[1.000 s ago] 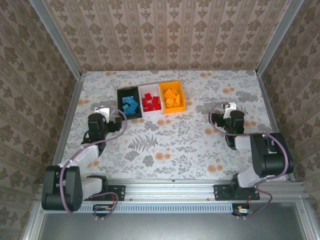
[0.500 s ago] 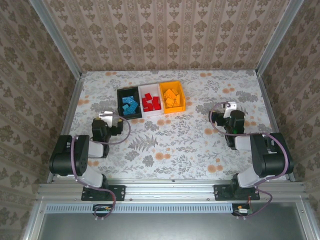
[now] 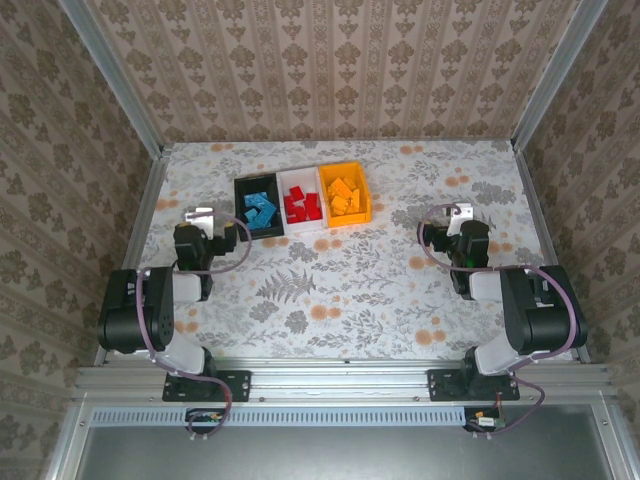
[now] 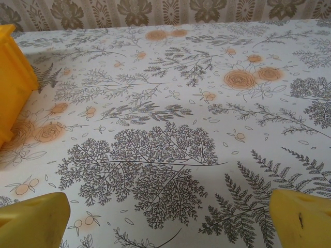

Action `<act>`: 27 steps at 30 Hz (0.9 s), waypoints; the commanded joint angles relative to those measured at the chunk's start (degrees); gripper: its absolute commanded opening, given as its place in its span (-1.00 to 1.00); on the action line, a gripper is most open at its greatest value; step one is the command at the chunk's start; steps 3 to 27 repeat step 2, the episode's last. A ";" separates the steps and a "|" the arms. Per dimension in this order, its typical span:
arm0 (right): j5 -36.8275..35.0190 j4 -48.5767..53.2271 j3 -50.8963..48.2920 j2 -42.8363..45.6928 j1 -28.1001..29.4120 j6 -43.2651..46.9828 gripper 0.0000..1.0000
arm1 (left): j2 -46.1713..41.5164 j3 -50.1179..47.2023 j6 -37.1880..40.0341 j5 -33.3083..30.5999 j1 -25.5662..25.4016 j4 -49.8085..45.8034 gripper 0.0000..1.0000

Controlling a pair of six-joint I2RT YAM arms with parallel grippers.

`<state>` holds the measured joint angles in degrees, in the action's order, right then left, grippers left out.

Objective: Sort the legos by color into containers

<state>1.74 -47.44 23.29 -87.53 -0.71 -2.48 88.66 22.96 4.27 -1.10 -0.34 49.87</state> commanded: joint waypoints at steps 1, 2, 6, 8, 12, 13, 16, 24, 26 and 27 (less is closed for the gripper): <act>-0.13 -1.81 -0.15 -0.11 0.36 0.81 1.00 | -0.34 0.15 -1.11 0.40 -0.45 -0.23 1.00; -0.21 -1.88 -0.17 -0.10 0.43 0.81 1.00 | -0.34 0.15 -1.11 0.40 -0.44 -0.16 1.00; -0.21 -1.88 -0.17 -0.10 0.43 0.81 1.00 | -0.34 0.15 -1.11 0.40 -0.44 -0.16 1.00; -0.21 -1.88 -0.17 -0.10 0.43 0.81 1.00 | -0.34 0.15 -1.11 0.40 -0.44 -0.16 1.00; -0.21 -1.88 -0.17 -0.10 0.43 0.81 1.00 | -0.34 0.15 -1.11 0.40 -0.44 -0.16 1.00; -0.21 -1.88 -0.17 -0.10 0.43 0.81 1.00 | -0.34 0.15 -1.11 0.40 -0.44 -0.16 1.00; -0.21 -1.88 -0.17 -0.10 0.43 0.81 1.00 | -0.34 0.15 -1.11 0.40 -0.44 -0.16 1.00; -0.21 -1.88 -0.17 -0.10 0.43 0.81 1.00 | -0.34 0.15 -1.11 0.40 -0.44 -0.16 1.00; -0.21 -1.88 -0.17 -0.10 0.43 0.81 1.00 | -0.34 0.15 -1.11 0.40 -0.44 -0.16 1.00; -0.21 -1.88 -0.17 -0.10 0.43 0.81 1.00 | -0.34 0.15 -1.11 0.40 -0.44 -0.16 1.00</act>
